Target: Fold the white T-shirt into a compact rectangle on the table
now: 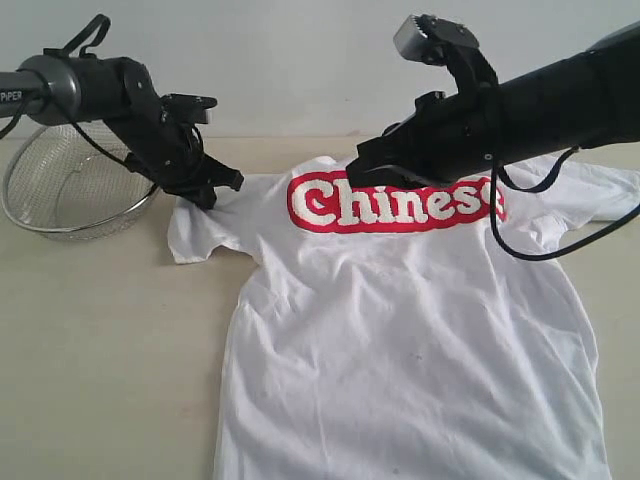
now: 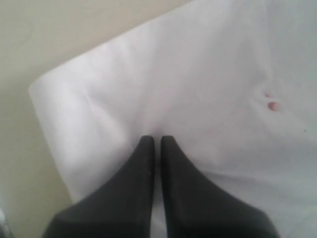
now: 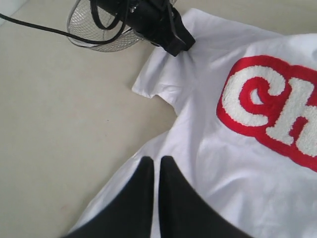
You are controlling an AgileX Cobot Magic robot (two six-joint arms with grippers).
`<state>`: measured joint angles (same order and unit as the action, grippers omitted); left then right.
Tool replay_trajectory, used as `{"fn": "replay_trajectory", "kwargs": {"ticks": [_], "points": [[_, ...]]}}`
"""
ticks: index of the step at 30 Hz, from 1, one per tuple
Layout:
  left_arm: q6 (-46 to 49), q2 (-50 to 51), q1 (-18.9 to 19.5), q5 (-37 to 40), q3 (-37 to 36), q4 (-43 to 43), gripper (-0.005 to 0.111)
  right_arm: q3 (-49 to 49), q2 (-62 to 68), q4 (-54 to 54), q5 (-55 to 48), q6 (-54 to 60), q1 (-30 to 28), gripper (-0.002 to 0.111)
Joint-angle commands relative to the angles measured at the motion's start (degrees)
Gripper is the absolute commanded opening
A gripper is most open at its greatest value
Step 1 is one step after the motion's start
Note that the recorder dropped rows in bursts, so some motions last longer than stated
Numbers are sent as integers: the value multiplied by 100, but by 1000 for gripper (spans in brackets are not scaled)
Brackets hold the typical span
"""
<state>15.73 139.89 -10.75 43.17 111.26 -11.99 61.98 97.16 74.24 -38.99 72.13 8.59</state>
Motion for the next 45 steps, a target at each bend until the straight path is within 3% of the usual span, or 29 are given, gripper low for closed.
{"fn": "replay_trajectory", "kwargs": {"ticks": [1,5,10,24,45], "points": [[-74,40,32,166,231,-139,4,-16,-59,12,45,58,-4,0],[4,17,20,475,472,-643,4,-16,-59,12,72,58,-4,0],[846,-49,-94,468,551,-1897,4,-16,-59,8,116,37,-4,0],[435,782,-247,339,1832,-1311,4,-16,-59,8,-138,23,-4,0],[435,1178,-268,464,1868,-1273,4,-16,-59,-3,-134,45,-4,0]]}}
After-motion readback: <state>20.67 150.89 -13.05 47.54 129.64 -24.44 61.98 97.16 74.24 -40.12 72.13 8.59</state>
